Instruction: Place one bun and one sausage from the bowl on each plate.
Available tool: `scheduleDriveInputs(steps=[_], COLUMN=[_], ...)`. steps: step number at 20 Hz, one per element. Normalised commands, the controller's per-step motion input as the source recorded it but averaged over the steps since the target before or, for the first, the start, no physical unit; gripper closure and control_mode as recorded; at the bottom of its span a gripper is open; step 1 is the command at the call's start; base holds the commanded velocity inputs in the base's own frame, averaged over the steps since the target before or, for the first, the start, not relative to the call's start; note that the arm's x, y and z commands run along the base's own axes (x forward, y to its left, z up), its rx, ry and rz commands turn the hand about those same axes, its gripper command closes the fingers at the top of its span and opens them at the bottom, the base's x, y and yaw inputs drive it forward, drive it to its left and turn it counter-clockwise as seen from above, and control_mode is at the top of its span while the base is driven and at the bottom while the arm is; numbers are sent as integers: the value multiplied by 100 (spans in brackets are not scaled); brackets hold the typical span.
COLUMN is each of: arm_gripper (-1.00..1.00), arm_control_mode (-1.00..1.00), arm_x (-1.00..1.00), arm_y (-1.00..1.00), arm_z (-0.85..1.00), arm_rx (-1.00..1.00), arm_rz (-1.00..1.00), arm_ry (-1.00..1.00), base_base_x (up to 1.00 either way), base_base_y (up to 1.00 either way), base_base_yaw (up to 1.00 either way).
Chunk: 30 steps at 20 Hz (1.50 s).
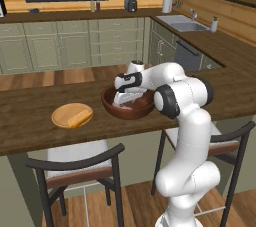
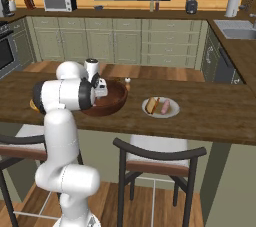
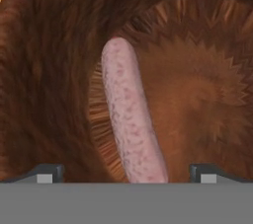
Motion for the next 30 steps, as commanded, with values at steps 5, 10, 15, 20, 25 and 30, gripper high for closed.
scheduleDriveInputs(steps=[5, 10, 15, 20, 25, 30], arm_gripper=[-100, -100, -100, -100, -100, -100], arm_control_mode=[-100, -100, -100, -100, -100, -100], arm_x=[13, 8, 0, 0, 0, 0], arm_y=[-24, -4, 5, 0, 0, 0], arm_z=[0, -15, -15, -19, -32, -16], arm_rx=[0, 0, 0, 0, 0, 0], arm_rz=[0, 0, 0, 0, 0, 0], arm_ry=[0, 5, 10, 0, 1, 0], base_base_x=[0, 0, 0, 0, 0, 0], base_base_y=[0, 0, 0, 0, 0, 0], base_base_yaw=[0, 0, 0, 0, 0, 0])
